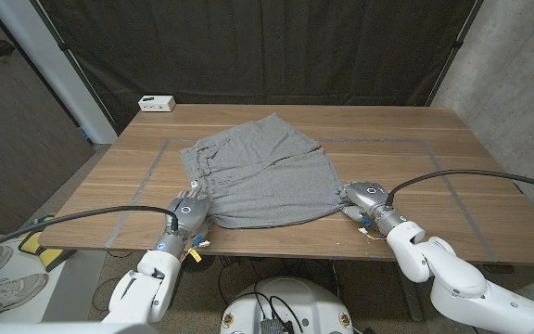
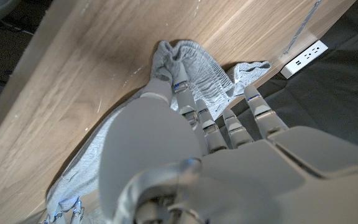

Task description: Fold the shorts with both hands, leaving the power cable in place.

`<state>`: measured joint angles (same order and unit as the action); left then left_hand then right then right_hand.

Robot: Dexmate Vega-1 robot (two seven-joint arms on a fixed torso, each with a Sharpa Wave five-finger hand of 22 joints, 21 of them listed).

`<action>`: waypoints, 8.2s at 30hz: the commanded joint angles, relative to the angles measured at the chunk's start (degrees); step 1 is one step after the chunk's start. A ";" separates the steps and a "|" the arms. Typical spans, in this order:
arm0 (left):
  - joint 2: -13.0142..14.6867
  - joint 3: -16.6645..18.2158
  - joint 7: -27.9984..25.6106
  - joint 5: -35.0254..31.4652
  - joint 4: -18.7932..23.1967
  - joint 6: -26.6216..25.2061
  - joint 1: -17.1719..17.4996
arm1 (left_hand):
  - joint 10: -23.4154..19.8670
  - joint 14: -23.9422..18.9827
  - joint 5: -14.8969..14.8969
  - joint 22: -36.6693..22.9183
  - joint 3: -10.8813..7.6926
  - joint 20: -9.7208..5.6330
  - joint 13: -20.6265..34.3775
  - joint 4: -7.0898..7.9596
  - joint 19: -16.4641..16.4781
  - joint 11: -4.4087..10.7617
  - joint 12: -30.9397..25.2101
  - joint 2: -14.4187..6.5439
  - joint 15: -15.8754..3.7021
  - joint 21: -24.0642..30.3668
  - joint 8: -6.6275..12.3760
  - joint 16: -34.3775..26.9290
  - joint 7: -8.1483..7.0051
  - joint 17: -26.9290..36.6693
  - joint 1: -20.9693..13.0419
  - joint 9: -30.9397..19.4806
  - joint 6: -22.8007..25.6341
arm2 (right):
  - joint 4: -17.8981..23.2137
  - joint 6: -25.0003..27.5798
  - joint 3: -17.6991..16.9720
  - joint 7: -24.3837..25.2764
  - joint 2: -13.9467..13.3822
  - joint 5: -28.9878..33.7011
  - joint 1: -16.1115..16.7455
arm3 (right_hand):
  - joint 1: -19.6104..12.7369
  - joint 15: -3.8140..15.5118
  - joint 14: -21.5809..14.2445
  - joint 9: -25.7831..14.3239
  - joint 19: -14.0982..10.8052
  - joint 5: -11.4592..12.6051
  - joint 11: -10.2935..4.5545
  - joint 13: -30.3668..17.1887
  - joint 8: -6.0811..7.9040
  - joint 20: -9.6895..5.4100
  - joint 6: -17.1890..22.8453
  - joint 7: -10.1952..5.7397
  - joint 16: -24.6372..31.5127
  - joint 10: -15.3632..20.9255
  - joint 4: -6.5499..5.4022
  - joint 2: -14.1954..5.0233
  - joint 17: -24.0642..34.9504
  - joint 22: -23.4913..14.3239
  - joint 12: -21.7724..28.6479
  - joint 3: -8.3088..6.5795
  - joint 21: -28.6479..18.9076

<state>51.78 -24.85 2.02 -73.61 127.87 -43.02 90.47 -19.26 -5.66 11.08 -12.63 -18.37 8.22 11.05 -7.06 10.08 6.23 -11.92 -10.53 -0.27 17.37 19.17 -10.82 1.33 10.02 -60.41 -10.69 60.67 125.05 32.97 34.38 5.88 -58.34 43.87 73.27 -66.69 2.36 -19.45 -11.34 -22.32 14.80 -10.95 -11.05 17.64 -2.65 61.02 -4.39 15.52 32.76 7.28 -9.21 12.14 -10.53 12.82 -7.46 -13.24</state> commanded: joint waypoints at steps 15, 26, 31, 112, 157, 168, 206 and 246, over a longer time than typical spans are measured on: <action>5.59 6.87 -1.87 9.30 12.05 -0.55 4.30 | 5.98 4.69 -0.15 -1.73 -8.21 -2.20 1.22 6.78 -3.23 -2.69 0.51 -0.51 2.10 1.46 9.35 0.01 0.40 1.48 2.11 -17.64 -9.44 | 1.31 -1.35 -4.54 12.77 0.61 -0.99 3.97 | -1.70 10.03 -0.21 -1.99 0.17 0.41 -0.27 -0.35 -0.34 -1.45 0.49 3.10 -0.89 0.15 -0.53 -0.96 -0.23 -0.28 -0.74 -0.62 -0.09; 5.96 15.07 -6.61 13.10 17.15 0.82 12.95 | 5.31 4.76 -0.21 -1.91 -9.11 -2.29 1.26 6.10 -3.28 -2.23 0.13 0.35 2.02 1.94 11.68 0.02 0.67 1.13 1.97 -19.88 -9.25 | 3.02 -1.92 -6.24 16.13 0.04 0.50 5.75 | -1.83 10.04 -0.28 -2.68 0.40 0.62 -0.63 -0.38 -0.06 -1.43 0.60 2.86 -1.23 0.07 -0.76 -0.89 -0.27 -0.27 -0.89 -0.76 0.00; 5.13 17.29 -8.24 13.09 18.45 2.56 15.79 | 5.06 4.68 -0.24 -1.97 -9.47 -2.36 1.27 5.78 -3.04 -2.31 0.02 0.55 2.04 2.26 12.68 -0.01 0.89 1.01 1.92 -20.80 -9.11 | 3.67 -2.60 -6.73 17.58 0.04 1.78 6.30 | -1.82 10.01 -0.17 -3.03 0.57 0.71 -0.71 -0.39 0.09 -1.40 0.68 2.73 -1.45 -0.10 -0.90 -0.81 -0.28 -0.26 -1.01 -0.78 0.07; -22.99 31.32 -23.35 11.85 11.66 16.65 15.13 | -1.57 -0.58 1.61 -1.82 -12.81 -1.74 0.86 0.06 1.24 -0.28 -1.14 4.80 -0.30 6.64 19.69 -0.63 0.95 0.47 2.33 -22.65 -3.49 | -16.92 -19.89 4.26 11.62 17.39 14.96 -29.74 | -2.60 10.33 -1.18 -4.35 0.53 0.96 -0.86 -0.39 0.19 -0.73 1.68 2.14 -0.91 0.68 -1.57 -0.60 0.67 -0.16 -1.23 0.03 0.15; -13.53 21.77 -19.65 7.21 4.20 -2.54 0.09 | -2.62 -2.48 2.14 -1.68 -14.05 -1.93 0.82 -0.65 2.40 0.30 -0.89 5.60 -1.18 8.25 20.09 -0.58 0.40 0.49 3.53 -21.35 -3.16 | -38.47 -25.78 15.50 10.63 27.42 12.71 -50.94 | -3.08 10.42 -1.16 -4.42 0.53 1.08 -0.90 -0.39 0.00 -0.50 2.43 1.87 -0.80 1.21 -1.68 -0.55 0.83 -0.14 -1.21 0.60 0.22; -9.63 18.65 -17.10 7.20 0.86 -5.74 -5.12 | -2.93 -3.00 1.90 -1.61 -14.25 -2.05 0.81 -0.78 2.86 0.54 -0.86 5.93 -1.37 8.72 19.81 -0.57 -0.15 0.46 3.94 -20.42 -3.08 | -42.92 -25.77 18.37 10.31 29.20 12.32 -54.42 | -3.19 10.42 -1.22 -4.24 0.39 1.11 -0.88 -0.40 -0.08 -0.30 2.70 1.92 -0.73 1.52 -1.67 -0.51 0.86 -0.13 -1.13 0.70 0.18; -2.25 -1.73 -11.91 3.48 -14.76 -24.50 -23.12 | -6.25 -5.66 -0.19 -1.24 -14.35 -1.54 0.78 -1.02 4.15 1.68 -1.52 6.38 -2.39 10.36 17.40 -0.51 -0.76 -0.06 5.64 -16.30 -3.35 | -57.90 -25.28 28.48 11.54 36.89 11.79 -64.05 | -4.23 10.40 -2.23 -3.04 -0.89 1.46 -0.87 -0.38 -1.59 1.12 1.74 1.82 -0.41 2.47 -1.36 -0.80 0.83 -0.06 -1.11 0.47 -0.14; -10.04 1.84 -3.51 -4.41 -15.41 -26.91 -20.69 | 2.88 -6.57 -1.06 -0.66 -9.60 -1.81 0.36 8.84 -2.13 -0.63 -0.58 3.08 -1.31 14.76 -8.82 -1.36 -5.17 0.48 14.81 -1.15 -35.39 | -39.26 -19.37 22.25 -2.08 28.74 4.76 -55.65 | 15.95 6.25 2.63 0.53 0.41 0.34 4.31 -0.34 -4.73 3.78 -34.25 -3.76 -0.25 -12.84 -17.29 -1.04 3.27 -0.16 -0.30 -8.22 -0.42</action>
<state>46.37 -31.53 13.15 -90.43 105.15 -73.64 63.16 -15.47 -10.89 10.34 -13.35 -29.24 6.61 11.45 0.98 8.67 5.85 -12.09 -7.78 -1.31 32.01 10.58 -11.71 -4.19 10.38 -47.69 -11.97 26.09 77.06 13.43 61.63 1.06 -24.95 51.38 10.53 -51.83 2.23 -15.70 -10.73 -20.85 15.46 -7.10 -11.31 12.78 1.31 25.92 -8.38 14.86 19.01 -9.87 -10.57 15.48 -10.55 12.21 -15.95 -13.03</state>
